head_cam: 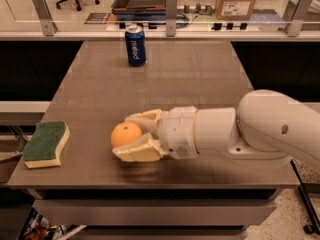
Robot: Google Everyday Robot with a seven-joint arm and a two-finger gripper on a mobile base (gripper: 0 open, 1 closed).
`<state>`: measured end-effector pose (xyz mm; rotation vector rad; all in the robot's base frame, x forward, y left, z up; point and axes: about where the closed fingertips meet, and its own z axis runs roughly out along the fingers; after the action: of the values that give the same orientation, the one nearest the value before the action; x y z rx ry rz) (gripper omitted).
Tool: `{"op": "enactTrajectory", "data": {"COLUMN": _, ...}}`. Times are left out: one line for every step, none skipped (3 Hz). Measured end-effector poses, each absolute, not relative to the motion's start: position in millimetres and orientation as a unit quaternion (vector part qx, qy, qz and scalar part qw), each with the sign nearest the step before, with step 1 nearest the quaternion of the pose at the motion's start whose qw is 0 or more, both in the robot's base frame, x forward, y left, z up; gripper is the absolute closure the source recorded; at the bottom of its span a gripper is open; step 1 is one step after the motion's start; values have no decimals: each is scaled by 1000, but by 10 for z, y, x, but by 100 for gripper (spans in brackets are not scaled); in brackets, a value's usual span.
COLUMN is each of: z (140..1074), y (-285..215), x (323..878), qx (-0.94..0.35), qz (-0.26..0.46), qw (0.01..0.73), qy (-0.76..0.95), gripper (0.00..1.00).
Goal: Move orange near pepsi can
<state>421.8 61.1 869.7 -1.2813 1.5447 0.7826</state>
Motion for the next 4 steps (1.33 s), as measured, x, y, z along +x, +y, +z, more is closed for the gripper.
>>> {"op": "enactTrajectory", "data": {"z": 8939, "y": 562, "x": 4760, "qx": -511, "qz": 284, "qw": 490, "qy": 647, "gripper": 100}}
{"op": "enactTrajectory", "data": {"z": 9138, "y": 514, "x": 5313, "qx": -493, "qz": 247, "qw": 505, "qy": 664, "gripper": 100}}
{"op": "enactTrajectory", "data": {"z": 9249, "y": 497, "x": 5837, "qx": -473, "qz": 221, "qw": 521, "qy": 675, "gripper": 100}}
{"op": "enactTrajectory", "data": {"z": 9230, "y": 512, "x": 6298, "qx": -452, "qz": 214, "qw": 540, "qy": 678, "gripper": 100}}
